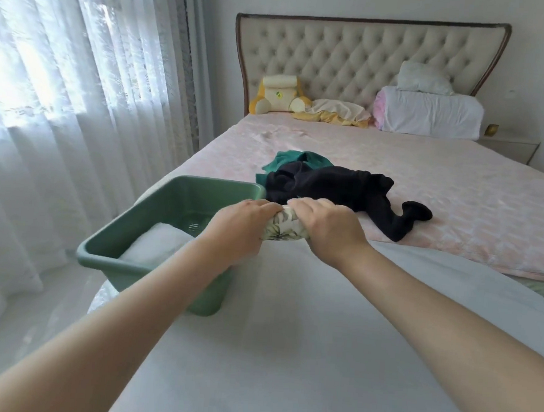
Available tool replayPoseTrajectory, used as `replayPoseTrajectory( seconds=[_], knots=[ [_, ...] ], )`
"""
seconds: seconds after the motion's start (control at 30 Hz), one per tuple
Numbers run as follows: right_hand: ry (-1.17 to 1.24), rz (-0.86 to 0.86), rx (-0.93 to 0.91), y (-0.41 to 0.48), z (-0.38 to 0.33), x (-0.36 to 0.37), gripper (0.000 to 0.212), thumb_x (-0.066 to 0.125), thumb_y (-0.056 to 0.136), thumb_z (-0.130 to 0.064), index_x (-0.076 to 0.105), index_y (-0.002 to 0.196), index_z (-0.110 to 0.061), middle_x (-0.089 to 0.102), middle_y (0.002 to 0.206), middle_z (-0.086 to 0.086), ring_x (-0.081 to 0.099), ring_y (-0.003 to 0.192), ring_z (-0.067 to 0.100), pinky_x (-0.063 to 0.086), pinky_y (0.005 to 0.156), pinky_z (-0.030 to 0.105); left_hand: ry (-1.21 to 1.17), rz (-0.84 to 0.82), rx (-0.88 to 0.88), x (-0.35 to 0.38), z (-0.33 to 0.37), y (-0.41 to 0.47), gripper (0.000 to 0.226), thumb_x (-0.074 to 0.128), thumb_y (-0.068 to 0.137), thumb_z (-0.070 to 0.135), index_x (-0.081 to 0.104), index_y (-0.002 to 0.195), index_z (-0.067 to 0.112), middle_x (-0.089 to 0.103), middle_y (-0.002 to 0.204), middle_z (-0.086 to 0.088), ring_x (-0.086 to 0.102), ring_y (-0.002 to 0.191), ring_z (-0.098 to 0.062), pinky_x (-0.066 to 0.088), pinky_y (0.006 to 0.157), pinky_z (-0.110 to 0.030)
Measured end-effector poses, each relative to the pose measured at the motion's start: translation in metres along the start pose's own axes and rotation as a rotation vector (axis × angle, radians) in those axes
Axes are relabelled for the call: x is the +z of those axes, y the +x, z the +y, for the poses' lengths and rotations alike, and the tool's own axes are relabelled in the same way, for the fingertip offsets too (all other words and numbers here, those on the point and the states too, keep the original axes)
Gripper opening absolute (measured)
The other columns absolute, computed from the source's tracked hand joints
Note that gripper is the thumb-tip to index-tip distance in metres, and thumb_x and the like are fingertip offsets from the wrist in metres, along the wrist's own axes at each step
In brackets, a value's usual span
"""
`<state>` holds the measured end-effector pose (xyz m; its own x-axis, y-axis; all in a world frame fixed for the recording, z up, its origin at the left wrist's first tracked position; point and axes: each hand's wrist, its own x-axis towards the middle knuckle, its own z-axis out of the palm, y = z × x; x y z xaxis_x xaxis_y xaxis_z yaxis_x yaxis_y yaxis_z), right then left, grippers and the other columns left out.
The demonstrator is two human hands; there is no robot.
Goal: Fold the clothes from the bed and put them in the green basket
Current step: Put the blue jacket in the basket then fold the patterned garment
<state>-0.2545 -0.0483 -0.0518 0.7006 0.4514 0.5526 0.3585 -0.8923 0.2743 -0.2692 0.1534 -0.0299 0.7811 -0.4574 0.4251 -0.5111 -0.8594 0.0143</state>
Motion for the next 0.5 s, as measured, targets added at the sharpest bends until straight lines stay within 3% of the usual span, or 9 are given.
replayPoseTrajectory(
  seconds=[0.13, 0.27, 0.4, 0.5],
  knots=[
    [-0.006, -0.016, -0.108, 0.07, -0.037, 0.007, 0.05, 0.076, 0.062, -0.001, 0.066, 0.108, -0.018, 0.066, 0.088, -0.003, 0.062, 0.068, 0.023, 0.041, 0.051, 0.028, 0.029, -0.01, -0.091, -0.012, -0.067, -0.005, 0.068, 0.059, 0.084, 0.011, 0.042, 0.147, 0.032, 0.062, 0.126, 0.007, 0.061, 0.107, -0.022, 0.052, 0.077, -0.034],
    [-0.018, -0.026, -0.201, 0.132, -0.086, 0.024, 0.049, 0.069, 0.068, 0.003, 0.063, 0.112, -0.019, 0.064, 0.096, 0.003, 0.061, 0.078, 0.026, 0.049, 0.054, 0.033, 0.113, -0.04, -0.168, -0.021, -0.128, -0.019, 0.076, 0.062, 0.084, 0.015, 0.033, 0.153, 0.026, 0.056, 0.137, 0.004, 0.056, 0.12, -0.025, 0.052, 0.086, -0.038],
    [-0.085, -0.02, -0.31, 0.17, -0.137, 0.047, 0.041, 0.063, 0.069, -0.002, 0.065, 0.104, -0.023, 0.061, 0.087, 0.002, 0.061, 0.073, 0.022, 0.037, 0.049, 0.03, 0.256, -0.071, -0.246, -0.021, -0.171, -0.039, 0.066, 0.05, 0.087, 0.007, 0.036, 0.149, 0.025, 0.061, 0.126, 0.004, 0.059, 0.111, -0.024, 0.043, 0.073, -0.032],
    [-0.109, -0.069, -0.346, 0.185, -0.171, 0.064, 0.033, 0.062, 0.066, -0.008, 0.067, 0.094, -0.026, 0.059, 0.073, -0.001, 0.059, 0.061, 0.019, 0.038, 0.041, 0.028, 0.374, -0.177, -0.306, -0.017, -0.193, -0.047, 0.058, 0.048, 0.09, 0.007, 0.037, 0.146, 0.02, 0.065, 0.118, 0.001, 0.063, 0.105, -0.025, 0.041, 0.07, -0.031]
  ],
)
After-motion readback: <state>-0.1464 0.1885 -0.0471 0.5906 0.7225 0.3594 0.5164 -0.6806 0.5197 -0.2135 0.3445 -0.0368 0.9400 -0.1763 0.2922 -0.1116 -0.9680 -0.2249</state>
